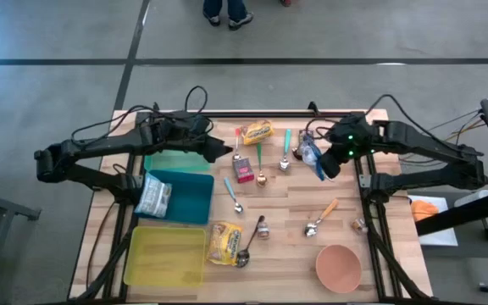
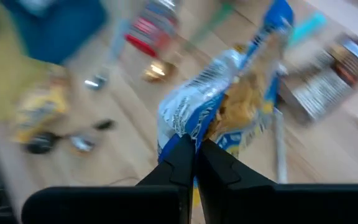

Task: Pick & Place Food Item
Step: Put the blue noodle pack into the dark blue bin

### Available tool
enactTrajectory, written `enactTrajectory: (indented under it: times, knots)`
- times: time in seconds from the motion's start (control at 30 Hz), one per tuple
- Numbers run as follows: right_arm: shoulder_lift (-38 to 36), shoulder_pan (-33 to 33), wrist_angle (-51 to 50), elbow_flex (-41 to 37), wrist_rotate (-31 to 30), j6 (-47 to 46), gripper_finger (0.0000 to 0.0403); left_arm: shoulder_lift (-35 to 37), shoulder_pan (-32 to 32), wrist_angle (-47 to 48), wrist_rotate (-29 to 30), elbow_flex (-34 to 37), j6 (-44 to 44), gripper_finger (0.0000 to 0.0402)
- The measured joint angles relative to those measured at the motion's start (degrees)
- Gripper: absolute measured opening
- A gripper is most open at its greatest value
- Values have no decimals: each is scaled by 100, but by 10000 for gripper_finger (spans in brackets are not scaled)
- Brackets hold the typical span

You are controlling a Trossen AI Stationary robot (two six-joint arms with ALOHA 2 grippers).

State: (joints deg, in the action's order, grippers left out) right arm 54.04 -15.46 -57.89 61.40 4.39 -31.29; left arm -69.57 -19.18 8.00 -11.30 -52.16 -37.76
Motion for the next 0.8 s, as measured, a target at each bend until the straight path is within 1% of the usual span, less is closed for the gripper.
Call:
enactTrajectory:
  times: [0.13, 0.27, 0.33, 0.43, 0.6, 0.8]
  knots:
    - [-87, 73, 463, 64, 355, 0, 8, -108, 106, -881, -202, 0, 249, 369]
    - [17, 212, 825, 90, 658, 0, 8, -244, 264, -1640, -243, -11, 905, 369]
    - [90, 312, 1062, 56, 831, -7, 8, -324, 342, -1796, -243, -14, 1267, 369]
    - [245, 477, 1326, 29, 1066, -23, 8, -432, 438, -1835, -239, -44, 1760, 369]
    - [542, 807, 1723, 58, 1256, -146, 8, -603, 651, -1888, -226, -44, 2598, 369]
    - [876, 1192, 2271, 112, 1608, -240, 8, -668, 980, -1852, -226, -38, 3981, 369]
